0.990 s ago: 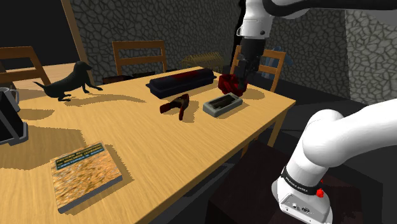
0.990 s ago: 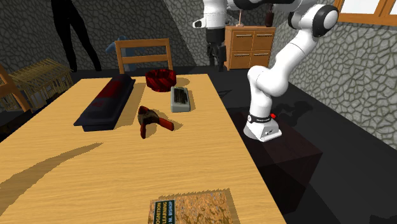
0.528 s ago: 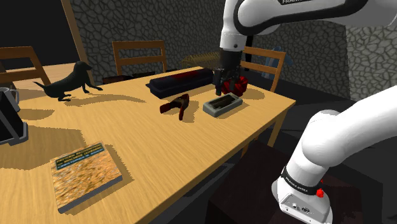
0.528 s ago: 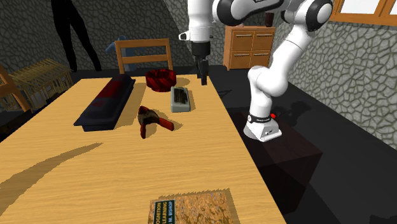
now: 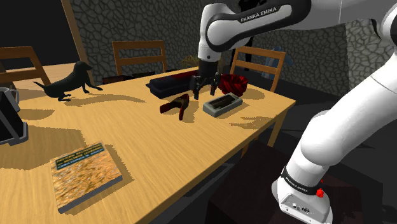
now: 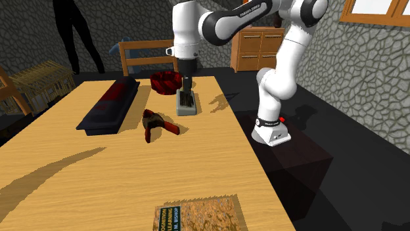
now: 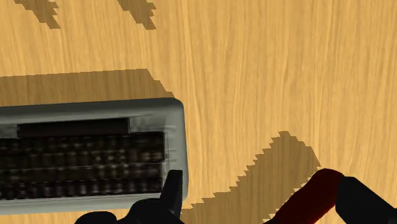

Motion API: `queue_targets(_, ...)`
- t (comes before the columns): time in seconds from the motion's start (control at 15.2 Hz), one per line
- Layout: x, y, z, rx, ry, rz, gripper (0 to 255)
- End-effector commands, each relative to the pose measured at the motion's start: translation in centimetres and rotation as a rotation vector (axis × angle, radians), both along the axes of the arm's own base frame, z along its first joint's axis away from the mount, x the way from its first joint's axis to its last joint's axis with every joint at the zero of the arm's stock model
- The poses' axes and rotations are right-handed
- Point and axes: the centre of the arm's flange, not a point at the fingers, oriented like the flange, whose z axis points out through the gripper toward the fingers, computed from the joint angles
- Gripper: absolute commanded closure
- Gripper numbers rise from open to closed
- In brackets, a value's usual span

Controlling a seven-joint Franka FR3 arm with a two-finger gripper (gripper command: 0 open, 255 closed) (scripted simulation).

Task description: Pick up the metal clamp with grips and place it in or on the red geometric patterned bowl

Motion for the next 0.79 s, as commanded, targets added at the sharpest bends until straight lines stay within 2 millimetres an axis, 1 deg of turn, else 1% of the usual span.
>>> queue_targets(0.0,2.4,0.0,-1.4,-0.002,-0.011,-0.040,0)
queue_targets(0.53,11.3,-0.4,-6.1,-0.012,-0.047,-0.190,0)
queue_targets(0.59,11.6,-0.4,-6.2,-0.013,-0.049,-0.195,0)
queue_targets(0.73,11.7,-0.4,-7.3,-0.013,-0.049,-0.195,0)
